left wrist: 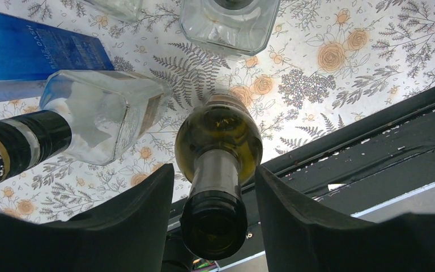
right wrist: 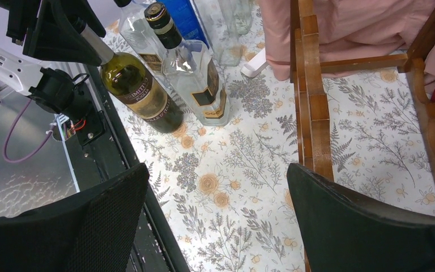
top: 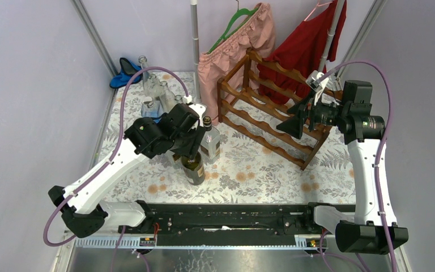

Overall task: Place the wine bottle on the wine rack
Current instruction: Pick up the wine bottle from the center of the board.

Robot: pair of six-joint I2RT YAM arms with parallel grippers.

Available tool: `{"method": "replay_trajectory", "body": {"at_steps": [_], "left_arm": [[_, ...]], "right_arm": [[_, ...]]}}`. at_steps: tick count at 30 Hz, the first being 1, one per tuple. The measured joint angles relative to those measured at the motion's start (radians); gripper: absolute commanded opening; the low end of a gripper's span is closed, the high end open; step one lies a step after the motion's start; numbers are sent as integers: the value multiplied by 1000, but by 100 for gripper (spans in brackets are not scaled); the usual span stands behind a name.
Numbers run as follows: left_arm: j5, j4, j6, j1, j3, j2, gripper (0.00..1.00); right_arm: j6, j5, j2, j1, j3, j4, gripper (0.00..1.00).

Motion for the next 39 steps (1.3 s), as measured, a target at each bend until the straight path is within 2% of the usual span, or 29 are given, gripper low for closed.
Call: {"method": "replay_trajectory", "body": {"at_steps": [5,35,37,38,39], "left_arm": [[2,-2,2,0,13,8,57],[56,-5,79,46,24,76,57],[59,-5,82,47,21,80,52],[61,-6,84,47,21,82,44],[64,-6,87,47,21,84,32]], "right_arm": [[4,-2,1,0,-8,15,100],[3,-2,1,2,-18,18,100],[2,-2,1,2,-18,18,100],[1,-2,1,2,-18,18,100],[0,-2,1,2,-18,17,100]]}}
